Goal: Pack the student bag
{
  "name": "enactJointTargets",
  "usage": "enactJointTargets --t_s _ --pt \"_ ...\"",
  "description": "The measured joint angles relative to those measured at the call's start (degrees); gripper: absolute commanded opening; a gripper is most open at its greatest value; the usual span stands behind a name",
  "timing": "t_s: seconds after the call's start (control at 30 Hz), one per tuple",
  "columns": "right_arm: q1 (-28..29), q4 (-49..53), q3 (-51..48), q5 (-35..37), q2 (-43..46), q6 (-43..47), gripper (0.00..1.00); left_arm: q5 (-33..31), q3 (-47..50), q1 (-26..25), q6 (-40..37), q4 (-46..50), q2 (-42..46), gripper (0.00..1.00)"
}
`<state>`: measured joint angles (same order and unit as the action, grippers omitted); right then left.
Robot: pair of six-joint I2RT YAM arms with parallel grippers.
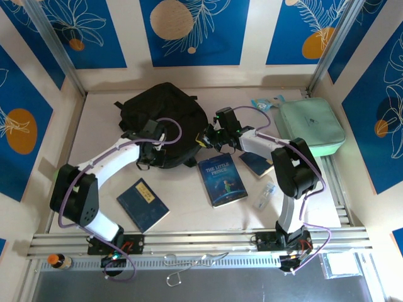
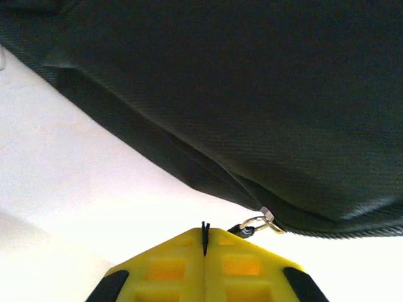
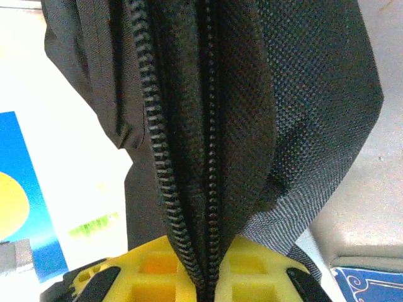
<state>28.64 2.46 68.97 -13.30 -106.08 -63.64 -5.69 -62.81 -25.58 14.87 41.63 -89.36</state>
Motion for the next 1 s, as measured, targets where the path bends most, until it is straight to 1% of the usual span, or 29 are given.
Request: enactJointTargets --t_s 0.23,0.57,0.7,0.83,1.0 --pt "-0.1 -0.3 -0.3 0.0 0.1 0.0 0.01 -1.7 -1.2 2.9 -0.4 0.2 -2.4 0.00" --pt "-0.6 -1.6 -1.3 -0.1 0.8 0.2 0.01 -3.0 -4.3 10.0 -1.7 -2.4 -6.8 0.00" --pt "-0.7 -2.1 -1.3 -0.5 0.9 0.2 0.01 -4.7 -5.9 12.5 -1.6 -4.9 -9.7 0.00" --pt "-0.7 -2.8 -1.4 -0.9 0.9 0.2 0.01 -5.1 -7.6 13.9 -1.0 -6.6 -12.8 0.00" --pt "-0.6 -3.7 -1.9 -0.9 0.9 0.1 0.02 -5.6 -11.7 14.9 0.2 -6.7 -15.8 0.00"
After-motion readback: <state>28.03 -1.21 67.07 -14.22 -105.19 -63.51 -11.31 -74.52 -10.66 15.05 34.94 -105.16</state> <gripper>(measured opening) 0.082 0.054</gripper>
